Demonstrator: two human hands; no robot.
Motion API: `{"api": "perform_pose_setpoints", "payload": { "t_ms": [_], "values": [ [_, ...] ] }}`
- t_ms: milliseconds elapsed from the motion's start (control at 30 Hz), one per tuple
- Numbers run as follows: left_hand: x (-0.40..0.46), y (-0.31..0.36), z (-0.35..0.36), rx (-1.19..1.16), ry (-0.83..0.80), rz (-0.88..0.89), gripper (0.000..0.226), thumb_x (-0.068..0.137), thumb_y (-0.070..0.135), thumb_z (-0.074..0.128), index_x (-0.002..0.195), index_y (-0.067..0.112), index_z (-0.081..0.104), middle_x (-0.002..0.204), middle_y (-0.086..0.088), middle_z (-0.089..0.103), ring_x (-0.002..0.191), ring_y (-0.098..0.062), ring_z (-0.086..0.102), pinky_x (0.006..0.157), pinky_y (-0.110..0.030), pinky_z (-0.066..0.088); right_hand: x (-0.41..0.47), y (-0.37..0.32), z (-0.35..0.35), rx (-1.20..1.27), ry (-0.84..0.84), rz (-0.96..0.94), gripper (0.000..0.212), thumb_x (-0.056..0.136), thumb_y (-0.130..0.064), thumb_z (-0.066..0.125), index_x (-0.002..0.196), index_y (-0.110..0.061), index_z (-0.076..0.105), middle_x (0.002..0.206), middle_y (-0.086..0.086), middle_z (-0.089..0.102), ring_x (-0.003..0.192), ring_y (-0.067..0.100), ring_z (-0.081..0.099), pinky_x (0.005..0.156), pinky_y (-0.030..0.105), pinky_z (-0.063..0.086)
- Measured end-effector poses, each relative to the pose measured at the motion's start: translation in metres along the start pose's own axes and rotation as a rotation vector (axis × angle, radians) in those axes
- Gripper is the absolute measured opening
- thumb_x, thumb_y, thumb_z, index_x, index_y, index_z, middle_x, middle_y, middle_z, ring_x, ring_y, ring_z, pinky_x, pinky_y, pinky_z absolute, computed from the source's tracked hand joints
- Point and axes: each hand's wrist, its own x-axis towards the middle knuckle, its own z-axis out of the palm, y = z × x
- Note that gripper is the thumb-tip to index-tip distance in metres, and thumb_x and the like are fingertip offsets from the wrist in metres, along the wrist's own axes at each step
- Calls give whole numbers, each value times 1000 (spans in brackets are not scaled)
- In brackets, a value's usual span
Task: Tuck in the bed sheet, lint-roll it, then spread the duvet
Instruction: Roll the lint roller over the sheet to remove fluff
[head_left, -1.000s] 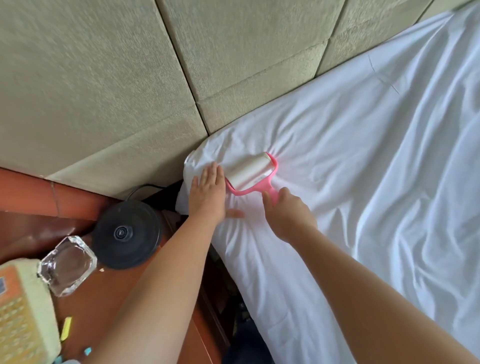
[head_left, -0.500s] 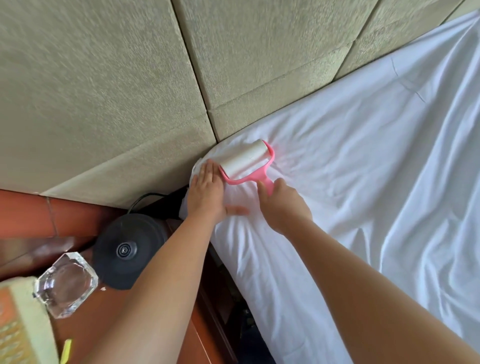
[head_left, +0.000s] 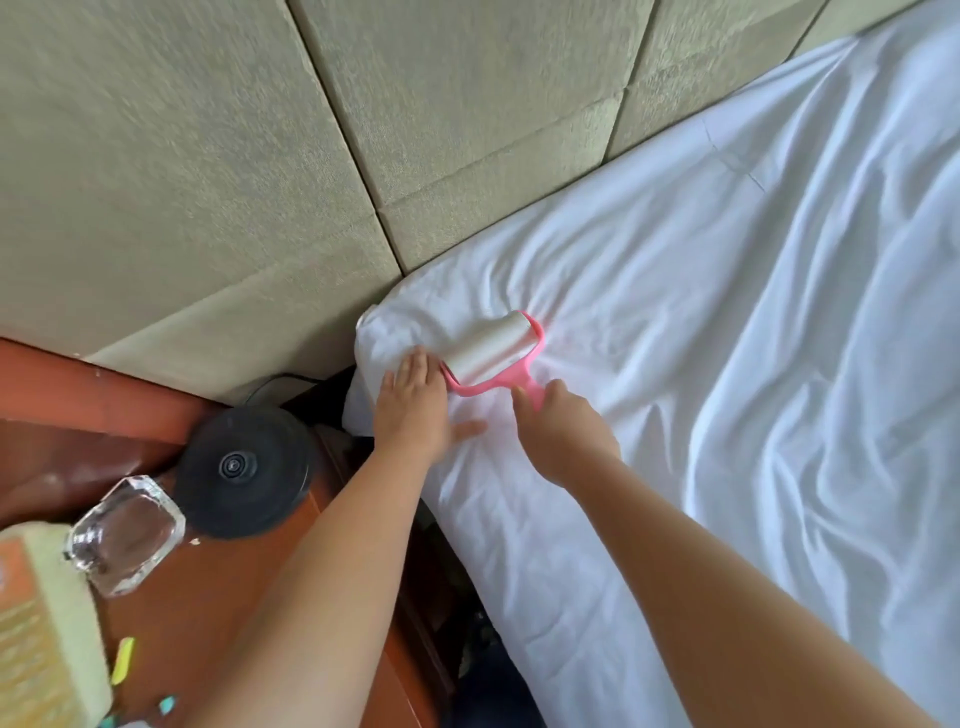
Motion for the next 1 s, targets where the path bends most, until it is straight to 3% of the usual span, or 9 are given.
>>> {"api": "perform_pose_setpoints", "payload": {
  "t_ms": [133,233,367,467,600,733,900,1000],
  "values": [
    [-34,26,18,-15,-24,11,115,77,72,54,152,3,0,160,-13,-2,148,-23,0,120,-38,5,-31,33,-1,0,-6,12,41,99,-53,27,96,-14,40,90,3,45,98,31,55,73,33,34],
    [-61,48,31,-31,-27,19,114,78,69,57,152,4,-1,160,-12,-2,148,-22,-1,120,-38,4,-56,59,-1,-17,-6,25,43,99,-52,26,101,-13,43,92,4,48,88,28,50,72,33,34],
    [-96,70,50,-53,-41,31,115,78,67,59,152,5,-3,161,-11,-6,148,-20,-4,120,-37,2,-86,93,1,-54,5,44,49,99,-53,26,109,-10,48,93,4,49,90,28,51,72,33,35],
    [-119,85,62,-34,-50,40,116,78,67,60,152,4,-4,160,-10,-9,148,-20,-6,121,-37,1,-106,116,2,-37,-3,48,46,98,-54,25,102,-13,45,97,5,54,84,26,48,72,34,36],
    [-146,107,76,-49,-81,45,118,77,67,61,151,4,-6,160,-10,-10,148,-21,-7,121,-38,0,-133,143,-1,-34,-11,65,46,99,-53,28,105,-11,45,108,10,58,95,31,54,72,33,35],
    [-171,125,88,-62,-122,67,121,76,68,61,152,4,-7,160,-10,-12,148,-21,-7,121,-38,0,-159,167,-2,-36,-27,94,46,99,-52,28,106,-11,47,109,9,59,91,29,52,73,33,35],
    [-196,143,98,-36,-174,94,122,76,69,60,151,2,-9,159,-12,-15,147,-23,-12,121,-39,-1,-186,190,-1,-27,-42,132,46,99,-52,27,103,-11,47,94,6,53,83,26,45,73,33,36],
    [-203,148,102,-47,-170,84,112,83,67,52,151,1,-7,159,-13,-13,148,-24,-10,121,-39,2,-194,194,-2,-15,-39,129,47,99,-52,26,105,-11,48,90,4,49,83,26,47,73,33,37]
  ]
}}
